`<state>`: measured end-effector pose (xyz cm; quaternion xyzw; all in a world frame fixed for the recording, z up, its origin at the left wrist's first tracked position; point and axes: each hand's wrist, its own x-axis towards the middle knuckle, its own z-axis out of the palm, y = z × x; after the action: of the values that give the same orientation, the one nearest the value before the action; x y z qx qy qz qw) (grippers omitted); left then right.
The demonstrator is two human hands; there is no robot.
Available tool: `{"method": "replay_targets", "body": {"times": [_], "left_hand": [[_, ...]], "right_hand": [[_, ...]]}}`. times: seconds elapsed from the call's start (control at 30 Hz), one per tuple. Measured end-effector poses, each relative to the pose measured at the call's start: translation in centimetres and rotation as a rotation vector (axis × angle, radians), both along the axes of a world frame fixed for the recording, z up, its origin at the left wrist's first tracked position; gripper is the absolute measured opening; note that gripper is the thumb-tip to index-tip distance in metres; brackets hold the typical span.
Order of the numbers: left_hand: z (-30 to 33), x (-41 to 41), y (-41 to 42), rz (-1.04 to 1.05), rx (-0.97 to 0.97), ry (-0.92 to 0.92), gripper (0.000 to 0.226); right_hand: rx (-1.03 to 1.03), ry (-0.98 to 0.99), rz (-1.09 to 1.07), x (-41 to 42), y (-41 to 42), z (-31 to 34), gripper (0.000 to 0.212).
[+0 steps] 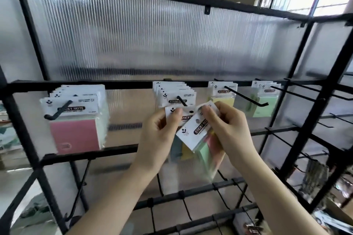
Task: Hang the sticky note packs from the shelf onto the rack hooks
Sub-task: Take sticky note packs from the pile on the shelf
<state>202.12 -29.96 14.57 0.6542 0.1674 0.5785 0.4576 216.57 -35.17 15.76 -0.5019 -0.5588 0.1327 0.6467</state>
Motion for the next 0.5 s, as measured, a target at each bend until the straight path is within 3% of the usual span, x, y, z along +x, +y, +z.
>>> {"method": "replay_targets", "body": {"times": [0.3,0.5], "left_hand": [[0.2,0.6,-0.7,0.073,0.029,0.003,0.026],[-0.5,0.8,0.2,0.173,-0.048,0.076,0.023]], "right_hand": [[0.004,0.054,0.134,0.8,0.9,-0.1,0.059],[-0.010,0.041,0.142,1.4,2.1,-0.6,0.053]]}}
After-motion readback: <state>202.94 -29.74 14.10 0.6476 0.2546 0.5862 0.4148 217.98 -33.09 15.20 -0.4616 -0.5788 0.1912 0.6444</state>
